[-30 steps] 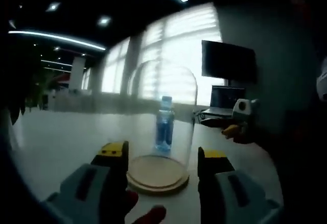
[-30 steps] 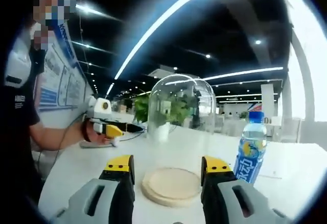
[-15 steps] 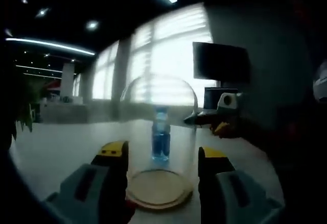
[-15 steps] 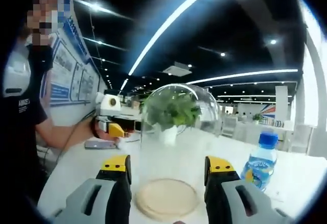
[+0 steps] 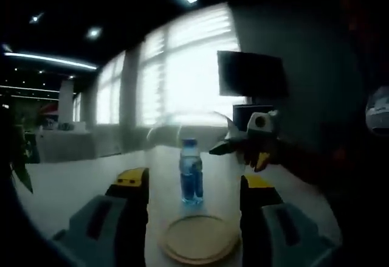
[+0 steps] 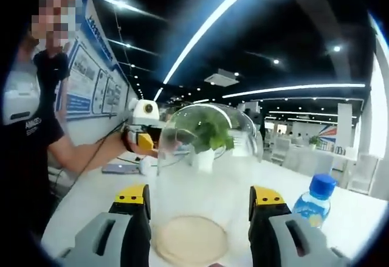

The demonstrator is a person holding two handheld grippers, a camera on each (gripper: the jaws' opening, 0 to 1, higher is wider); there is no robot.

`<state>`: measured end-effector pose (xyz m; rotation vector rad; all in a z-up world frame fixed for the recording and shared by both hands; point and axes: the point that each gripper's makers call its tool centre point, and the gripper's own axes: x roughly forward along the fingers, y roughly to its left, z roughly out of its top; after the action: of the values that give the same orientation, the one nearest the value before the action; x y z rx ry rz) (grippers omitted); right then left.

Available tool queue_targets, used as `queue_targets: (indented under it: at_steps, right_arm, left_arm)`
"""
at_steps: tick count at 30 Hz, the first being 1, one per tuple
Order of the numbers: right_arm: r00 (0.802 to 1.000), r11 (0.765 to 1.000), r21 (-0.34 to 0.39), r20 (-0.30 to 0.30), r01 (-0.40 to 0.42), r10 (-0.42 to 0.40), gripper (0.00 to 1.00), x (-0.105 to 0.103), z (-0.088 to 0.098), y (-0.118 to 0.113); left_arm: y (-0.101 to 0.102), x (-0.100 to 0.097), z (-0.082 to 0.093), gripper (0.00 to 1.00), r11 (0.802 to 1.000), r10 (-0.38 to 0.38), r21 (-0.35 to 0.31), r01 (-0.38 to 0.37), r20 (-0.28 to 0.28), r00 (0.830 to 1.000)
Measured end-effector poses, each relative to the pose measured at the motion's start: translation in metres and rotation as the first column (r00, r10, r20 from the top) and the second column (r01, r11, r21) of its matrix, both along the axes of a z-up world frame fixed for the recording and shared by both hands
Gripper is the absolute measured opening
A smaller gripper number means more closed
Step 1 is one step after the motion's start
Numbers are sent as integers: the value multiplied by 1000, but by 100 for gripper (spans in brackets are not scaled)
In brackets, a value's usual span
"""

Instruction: Open the cover put in the Mizone put the cover back on

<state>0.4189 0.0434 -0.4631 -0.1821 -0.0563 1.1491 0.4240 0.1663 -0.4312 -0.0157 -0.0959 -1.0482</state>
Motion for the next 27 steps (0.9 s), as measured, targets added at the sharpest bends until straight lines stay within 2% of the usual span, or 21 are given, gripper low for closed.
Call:
queue_targets:
  at_steps: [4,7,14,16,20,21,22,27]
  right_arm:
    - [999,999,16,-5,-38,38,58,1,4,2]
    - [999,999,-3,-14,-49,49,58,9,3,6]
    - [996,996,14,-15,-90,90,62,22,5,15]
    - [993,994,3,-51,-108,108,64,24,1,18]
    - [989,989,44,-37,-143,145,68,29,1,20]
    - [986,987,51,-50,-154,156,69,30,2,22]
    - [982,984,74,-87,-160,167,70,29,2,25]
    - [972,974,134,-124,-184,201,73,32,-4,28]
  left_arm:
    - [-4,8,-7,50,1000,-11,30,10,20,1000]
    - [-6,12,-10,48,999,-43,20,43,16,999]
    - [-6,20,-13,55,996,-84,2,84,-20,996]
    - [-9,19,-14,55,995,-96,21,96,-9,995]
    - [-13,20,-17,55,993,-116,32,116,-20,993]
    - [-14,20,-18,55,992,-119,33,120,-27,992]
    - [-14,21,-19,56,992,-121,30,122,-32,992]
    - [-16,22,-25,57,990,-144,-8,144,-86,986]
